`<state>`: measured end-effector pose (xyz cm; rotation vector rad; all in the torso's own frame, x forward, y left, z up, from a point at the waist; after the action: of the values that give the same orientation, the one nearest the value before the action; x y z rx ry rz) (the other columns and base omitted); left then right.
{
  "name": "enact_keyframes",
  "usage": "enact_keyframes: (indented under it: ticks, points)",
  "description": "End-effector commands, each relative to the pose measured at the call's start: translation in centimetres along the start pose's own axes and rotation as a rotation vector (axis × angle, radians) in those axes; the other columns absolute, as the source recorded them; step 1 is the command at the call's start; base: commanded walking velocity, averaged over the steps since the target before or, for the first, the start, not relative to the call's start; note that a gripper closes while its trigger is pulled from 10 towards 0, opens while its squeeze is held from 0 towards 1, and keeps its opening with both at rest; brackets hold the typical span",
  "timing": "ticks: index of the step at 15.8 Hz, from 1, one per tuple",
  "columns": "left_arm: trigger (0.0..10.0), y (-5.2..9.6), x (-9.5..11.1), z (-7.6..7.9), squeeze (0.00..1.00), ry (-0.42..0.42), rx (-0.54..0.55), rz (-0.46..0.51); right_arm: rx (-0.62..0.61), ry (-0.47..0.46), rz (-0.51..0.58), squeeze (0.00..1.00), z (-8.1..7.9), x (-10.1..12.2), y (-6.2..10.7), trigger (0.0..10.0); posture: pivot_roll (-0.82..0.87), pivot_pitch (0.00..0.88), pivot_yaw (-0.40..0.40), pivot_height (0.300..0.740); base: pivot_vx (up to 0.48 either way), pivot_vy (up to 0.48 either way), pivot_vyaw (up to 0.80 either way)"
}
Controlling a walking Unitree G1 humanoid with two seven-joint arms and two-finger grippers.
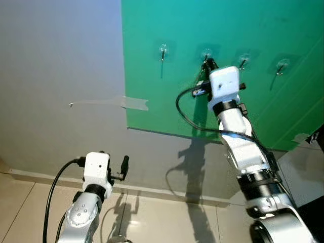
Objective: Hang keys on a hook
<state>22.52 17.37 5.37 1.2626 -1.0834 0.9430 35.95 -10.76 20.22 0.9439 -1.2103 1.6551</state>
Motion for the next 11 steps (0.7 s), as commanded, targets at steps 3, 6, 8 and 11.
enact_keyframes:
  ticks: [3,6,8,11]
  points:
    - [10.0,0.1,0.3,0.2,0.0,-0.008,-0.007,0.005,-0.13,-0.203,-0.188,0.0,3.4,-2.7,0.1,10.0,0.11,0.0,-0.084,0.74,0.0,0.0,0.0]
    - [10.0,0.1,0.3,0.5,0.0,-0.008,-0.017,0.004,-0.125,-0.423,-0.213,0.0,3.4,-2.9,-0.1,10.0,0.1,0.0,-0.086,0.74,0.0,0.0,0.0]
    - [10.0,0.2,0.2,0.5,0.0,-0.007,-0.019,0.002,-0.106,-0.44,-0.255,0.0,3.2,-3.5,0.0,10.0,0.11,0.0,-0.087,0.74,0.0,0.0,0.0]
    - [10.0,0.2,0.0,0.5,0.0,-0.006,-0.02,-0.002,-0.076,-0.395,-0.286,0.0,2.8,-3.9,-0.2,10.0,0.11,0.0,-0.09,0.74,0.0,0.0,0.0]
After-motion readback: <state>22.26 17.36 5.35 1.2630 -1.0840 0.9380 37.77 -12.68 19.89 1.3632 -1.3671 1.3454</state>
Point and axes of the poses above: a point about 5 cm out from each wrist's last joint towards the gripper, its own y axis pointing back from the gripper into the wrist, its own x axis along the axis of the wrist's last joint, z = x × y, the point moved 1 cm from there along -y, pointing out of the wrist towards the gripper, and after that the axes turned 3 degrees about y, right-handed, at the moved point
